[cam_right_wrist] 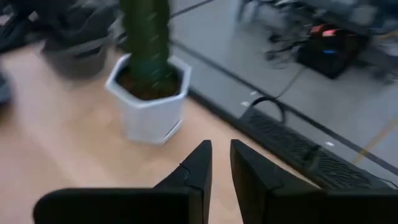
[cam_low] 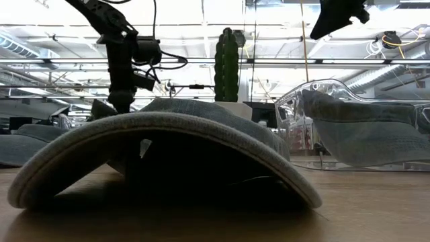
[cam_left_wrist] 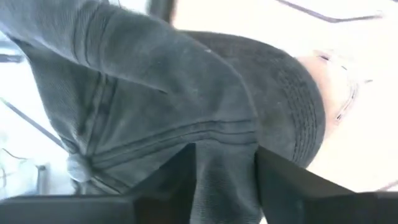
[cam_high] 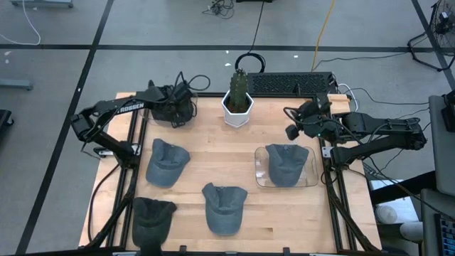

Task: Pick & Place hat
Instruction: Put the right black cap into the top transparent bin

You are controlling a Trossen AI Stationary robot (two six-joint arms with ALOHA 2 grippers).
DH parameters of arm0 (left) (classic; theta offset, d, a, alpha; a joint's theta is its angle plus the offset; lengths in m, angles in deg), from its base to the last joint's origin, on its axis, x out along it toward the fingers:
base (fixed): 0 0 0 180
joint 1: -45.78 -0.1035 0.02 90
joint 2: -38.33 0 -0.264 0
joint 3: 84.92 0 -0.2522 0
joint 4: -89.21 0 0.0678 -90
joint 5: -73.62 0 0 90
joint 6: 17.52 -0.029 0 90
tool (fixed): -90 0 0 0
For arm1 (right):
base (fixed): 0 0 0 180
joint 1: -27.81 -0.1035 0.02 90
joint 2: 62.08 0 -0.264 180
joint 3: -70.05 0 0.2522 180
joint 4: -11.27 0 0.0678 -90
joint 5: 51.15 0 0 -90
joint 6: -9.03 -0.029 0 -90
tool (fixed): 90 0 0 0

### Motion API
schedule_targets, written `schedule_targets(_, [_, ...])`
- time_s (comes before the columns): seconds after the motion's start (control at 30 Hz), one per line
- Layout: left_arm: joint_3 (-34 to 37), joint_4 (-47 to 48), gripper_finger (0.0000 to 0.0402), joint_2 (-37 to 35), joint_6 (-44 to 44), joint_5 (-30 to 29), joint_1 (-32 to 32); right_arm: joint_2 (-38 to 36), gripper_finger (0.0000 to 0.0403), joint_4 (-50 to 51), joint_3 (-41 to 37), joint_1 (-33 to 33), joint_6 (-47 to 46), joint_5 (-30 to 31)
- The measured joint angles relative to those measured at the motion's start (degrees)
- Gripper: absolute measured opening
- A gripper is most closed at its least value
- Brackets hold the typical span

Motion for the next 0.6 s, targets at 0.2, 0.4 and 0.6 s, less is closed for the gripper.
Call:
schedule_targets(0.2, [0.0,-8.0,0.008,0.0,-3.7,1.0,-6.3,0.8,0.0045,-0.4,0.0,0.0,-4.2,3.5])
schedule_targets(0.4, [0.0,-7.5,0.0009,-0.2,-4.6,3.5,-10.2,3.7,0.0045,-2.8,0.0,0.0,-6.0,-0.2])
schedule_targets(0.6, [-0.1,-1.9,0.0016,-0.3,-4.8,3.7,-8.6,7.0,0.0045,-3.3,0.0,0.0,-5.4,-1.1])
